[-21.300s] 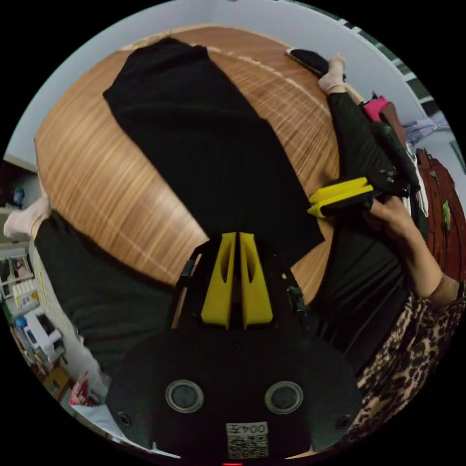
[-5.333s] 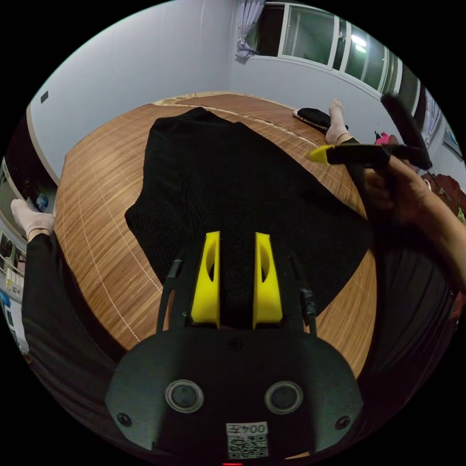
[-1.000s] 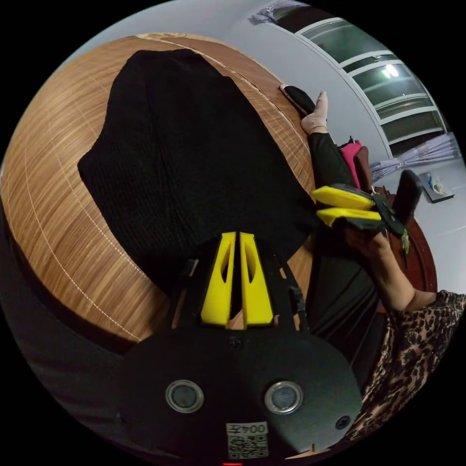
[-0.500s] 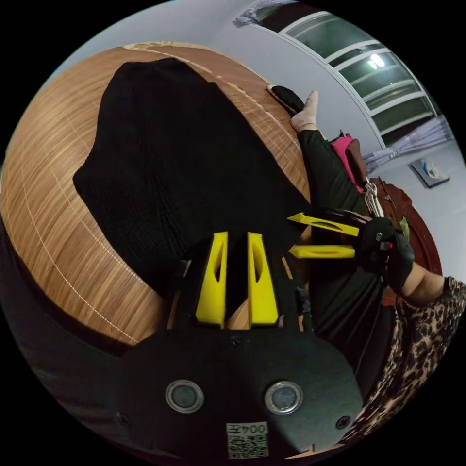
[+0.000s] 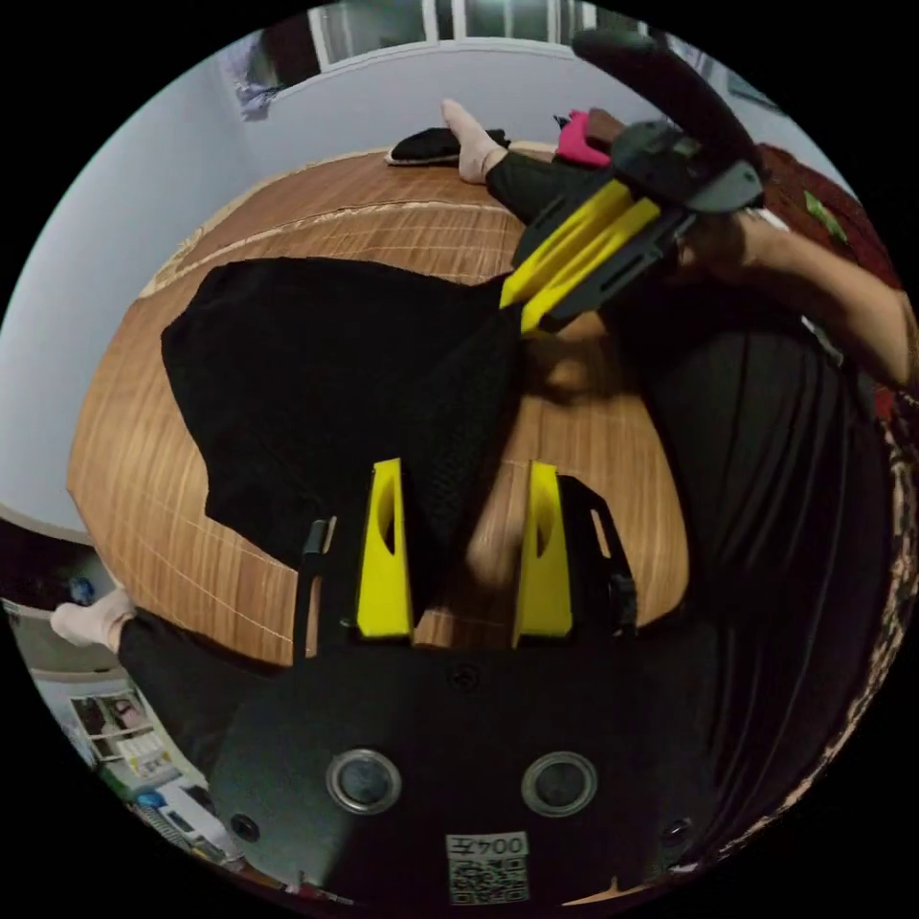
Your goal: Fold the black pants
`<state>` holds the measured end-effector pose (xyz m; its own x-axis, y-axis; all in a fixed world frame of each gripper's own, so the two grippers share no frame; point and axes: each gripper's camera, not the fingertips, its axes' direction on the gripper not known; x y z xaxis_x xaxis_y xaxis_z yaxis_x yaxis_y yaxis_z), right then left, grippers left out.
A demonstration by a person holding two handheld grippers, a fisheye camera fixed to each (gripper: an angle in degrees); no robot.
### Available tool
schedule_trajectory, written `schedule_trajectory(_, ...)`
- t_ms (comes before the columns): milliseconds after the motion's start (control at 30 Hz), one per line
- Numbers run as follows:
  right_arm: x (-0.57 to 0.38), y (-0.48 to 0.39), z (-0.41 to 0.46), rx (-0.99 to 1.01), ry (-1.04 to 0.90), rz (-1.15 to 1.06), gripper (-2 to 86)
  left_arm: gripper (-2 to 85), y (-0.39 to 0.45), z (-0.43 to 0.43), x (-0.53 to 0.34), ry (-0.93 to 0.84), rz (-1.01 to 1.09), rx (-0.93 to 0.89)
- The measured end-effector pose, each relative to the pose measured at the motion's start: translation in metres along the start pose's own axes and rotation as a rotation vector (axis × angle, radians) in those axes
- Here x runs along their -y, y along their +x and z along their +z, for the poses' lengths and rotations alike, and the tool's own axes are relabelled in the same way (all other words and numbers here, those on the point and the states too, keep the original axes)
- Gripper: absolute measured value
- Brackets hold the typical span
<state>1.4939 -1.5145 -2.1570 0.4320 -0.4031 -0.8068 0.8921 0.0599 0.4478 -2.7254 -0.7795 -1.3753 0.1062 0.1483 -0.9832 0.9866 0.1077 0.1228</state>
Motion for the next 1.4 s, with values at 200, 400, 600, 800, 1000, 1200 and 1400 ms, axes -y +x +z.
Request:
schedule_trajectory(200,0.008,-0.037,-0.021,-0.137,0.036,-0.009,9.5,3.3,-0.031,-0.014,-0.011,0.052,-0.173,-0.129)
schedule_trajectory(400,0.032,-0.093,-0.035,-0.346,0.115,-0.126,15.4,2.1,-0.038,-0.025,-0.019,0.077,-0.199,-0.181)
schedule_trajectory(600,0.081,-0.110,-0.009,-0.503,0.012,-0.281,10.5,2.7,-0.051,-0.031,-0.033,0.103,-0.223,-0.218)
schedule_trajectory(800,0.112,-0.088,-0.016,-0.391,-0.021,-0.232,5.3,6.2,-0.077,-0.059,-0.058,0.231,-0.239,-0.298)
schedule_trajectory(1000,0.131,-0.071,-0.038,-0.266,-0.031,-0.239,5.3,3.5,-0.136,-0.095,-0.095,0.415,-0.421,-0.344)
schedule_trajectory(1200,0.143,-0.066,-0.060,-0.126,-0.069,-0.278,5.4,0.9,-0.160,-0.059,-0.069,0.248,-0.426,-0.322)
schedule_trajectory(1400,0.168,-0.052,-0.092,-0.012,-0.088,-0.325,5.3,0.7,-0.161,0.026,-0.062,-0.087,-0.394,-0.355)
